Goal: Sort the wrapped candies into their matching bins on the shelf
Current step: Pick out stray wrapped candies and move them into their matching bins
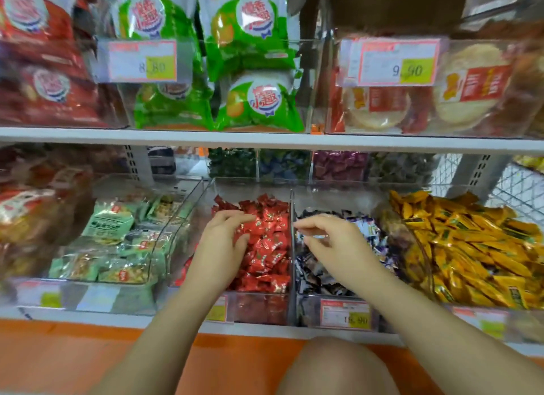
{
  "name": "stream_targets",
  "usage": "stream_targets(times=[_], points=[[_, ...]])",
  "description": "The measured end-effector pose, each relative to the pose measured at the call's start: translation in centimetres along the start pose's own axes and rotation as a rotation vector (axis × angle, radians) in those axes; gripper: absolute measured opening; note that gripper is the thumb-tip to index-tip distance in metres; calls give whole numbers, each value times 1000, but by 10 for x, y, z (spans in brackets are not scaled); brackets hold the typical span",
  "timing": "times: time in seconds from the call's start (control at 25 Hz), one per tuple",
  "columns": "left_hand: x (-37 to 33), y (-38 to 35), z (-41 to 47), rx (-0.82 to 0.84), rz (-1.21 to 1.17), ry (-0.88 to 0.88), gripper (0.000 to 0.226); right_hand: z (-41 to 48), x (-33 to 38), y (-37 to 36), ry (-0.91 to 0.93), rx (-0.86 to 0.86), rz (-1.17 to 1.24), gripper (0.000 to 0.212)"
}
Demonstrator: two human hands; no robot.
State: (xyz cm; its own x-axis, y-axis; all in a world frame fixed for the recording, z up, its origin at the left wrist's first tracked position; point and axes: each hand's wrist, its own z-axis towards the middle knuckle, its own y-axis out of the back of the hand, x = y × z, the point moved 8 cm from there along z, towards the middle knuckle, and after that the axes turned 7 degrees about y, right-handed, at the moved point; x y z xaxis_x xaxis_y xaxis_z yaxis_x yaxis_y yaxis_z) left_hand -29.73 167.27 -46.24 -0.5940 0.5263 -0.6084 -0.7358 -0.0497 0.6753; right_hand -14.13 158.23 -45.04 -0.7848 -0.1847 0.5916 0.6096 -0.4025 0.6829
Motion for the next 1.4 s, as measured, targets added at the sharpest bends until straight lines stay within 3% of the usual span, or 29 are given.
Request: stream_targets(times=[0.4, 0.56, 0.68, 0.84, 1.04, 1.24, 1.4], points=[[-165, -113, -23, 278, -121, -296, 22, -93, -97, 130, -67, -151, -153, 24], [-201, -157, -27, 360, -147, -345, 21, -117, -162, 158, -138, 143, -359, 24], [-208, -178, -25, 404, -127, -341, 21, -127, -193, 157, -235, 297, -367, 39], [-209, -193, -19, 396, -95, -319, 20, -120, -201, 152, -186, 364, -437, 50], [-212, -206, -19, 349, -98, -335, 21, -114, -197, 164, -157, 444, -436, 36], [-206, -209, -18, 385, -105, -353, 22, -122, -201, 192, -204, 362, -701, 35], [-206, -208, -19, 334, -108, -368, 25, -99, -163, 164, -38, 305, -590, 39]])
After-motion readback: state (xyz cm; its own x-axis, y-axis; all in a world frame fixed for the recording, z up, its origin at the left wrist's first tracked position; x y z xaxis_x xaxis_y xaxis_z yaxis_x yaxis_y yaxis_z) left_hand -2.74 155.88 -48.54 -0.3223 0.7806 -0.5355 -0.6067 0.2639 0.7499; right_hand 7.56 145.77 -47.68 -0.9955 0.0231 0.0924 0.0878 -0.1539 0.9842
